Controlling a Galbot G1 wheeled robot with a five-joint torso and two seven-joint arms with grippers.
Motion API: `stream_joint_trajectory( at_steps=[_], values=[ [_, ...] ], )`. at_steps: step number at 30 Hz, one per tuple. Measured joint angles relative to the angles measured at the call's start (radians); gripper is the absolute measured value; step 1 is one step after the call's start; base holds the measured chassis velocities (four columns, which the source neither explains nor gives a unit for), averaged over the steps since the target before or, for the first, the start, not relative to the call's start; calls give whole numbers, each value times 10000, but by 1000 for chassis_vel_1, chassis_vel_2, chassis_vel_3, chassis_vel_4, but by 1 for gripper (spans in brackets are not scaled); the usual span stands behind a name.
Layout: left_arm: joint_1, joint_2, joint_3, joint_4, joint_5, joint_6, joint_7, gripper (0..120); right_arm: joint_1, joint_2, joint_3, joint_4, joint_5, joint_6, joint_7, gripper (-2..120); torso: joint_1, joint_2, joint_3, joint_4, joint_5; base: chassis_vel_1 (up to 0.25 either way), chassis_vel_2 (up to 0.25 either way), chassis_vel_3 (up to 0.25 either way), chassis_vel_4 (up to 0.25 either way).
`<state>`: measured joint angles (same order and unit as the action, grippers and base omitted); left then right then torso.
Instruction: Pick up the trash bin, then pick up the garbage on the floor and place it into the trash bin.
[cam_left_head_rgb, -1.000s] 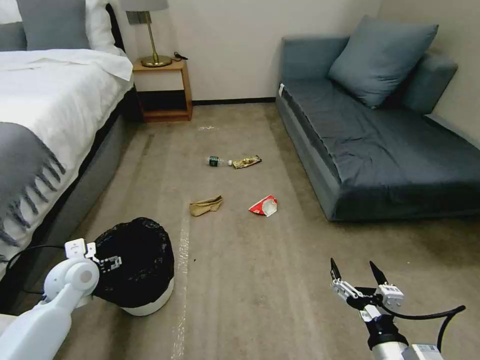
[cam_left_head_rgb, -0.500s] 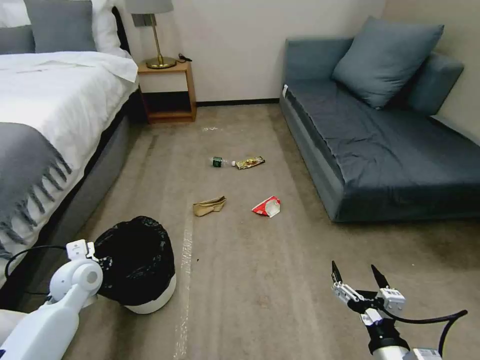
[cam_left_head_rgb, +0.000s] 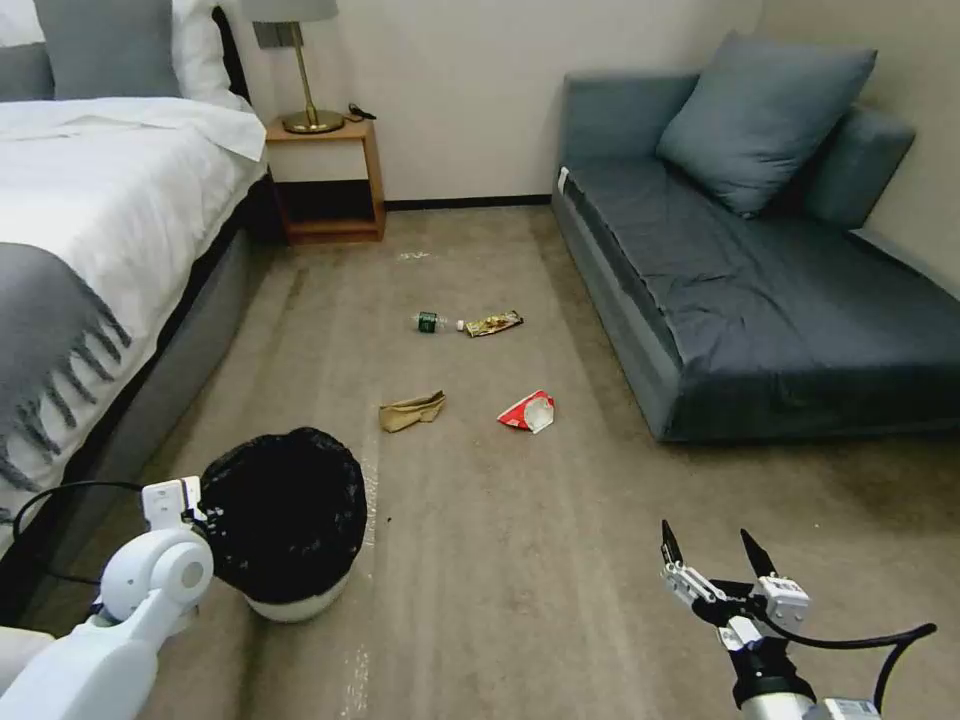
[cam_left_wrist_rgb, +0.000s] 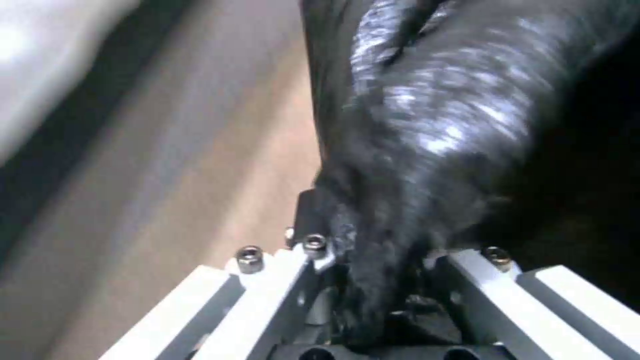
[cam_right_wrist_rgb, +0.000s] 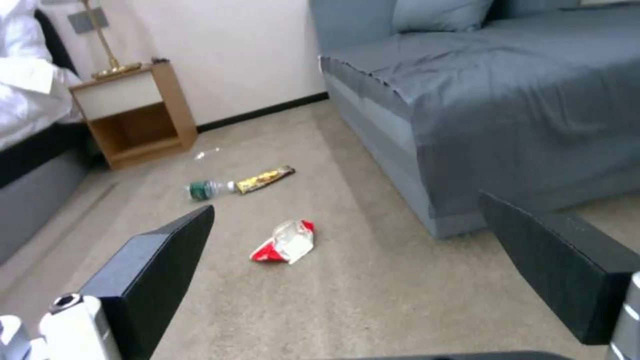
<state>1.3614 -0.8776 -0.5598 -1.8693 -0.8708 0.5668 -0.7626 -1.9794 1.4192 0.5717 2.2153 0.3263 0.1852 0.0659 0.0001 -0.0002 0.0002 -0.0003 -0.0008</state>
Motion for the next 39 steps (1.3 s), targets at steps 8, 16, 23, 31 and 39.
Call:
stream_joint_trajectory(
  at_steps=[8,16,23,31,39],
  values=[
    [397,104,-68,-296,1966,-1224,11,3,-16,115,-163,200,545,13,-226,100,0,0,-1,3,9,0,0,0,0],
    [788,104,-116,-332,3101,-2189,29,3,-100,290,-216,187,774,222,-883,100,0,0,-1,4,7,0,0,0,0],
    [948,97,-122,-412,3428,-2535,-4,3,-109,419,-170,-28,780,499,-1534,100,0,0,-1,3,7,0,0,0,0],
    [966,100,-67,-368,3464,-2730,-19,3,-180,500,-69,-145,734,754,-2152,100,-1,1,-2,3,7,0,0,0,0],
    [912,87,47,-232,3439,-2884,-24,3,-262,545,16,-273,573,990,-2406,100,-1,2,-2,3,8,0,0,0,0]
  ],
)
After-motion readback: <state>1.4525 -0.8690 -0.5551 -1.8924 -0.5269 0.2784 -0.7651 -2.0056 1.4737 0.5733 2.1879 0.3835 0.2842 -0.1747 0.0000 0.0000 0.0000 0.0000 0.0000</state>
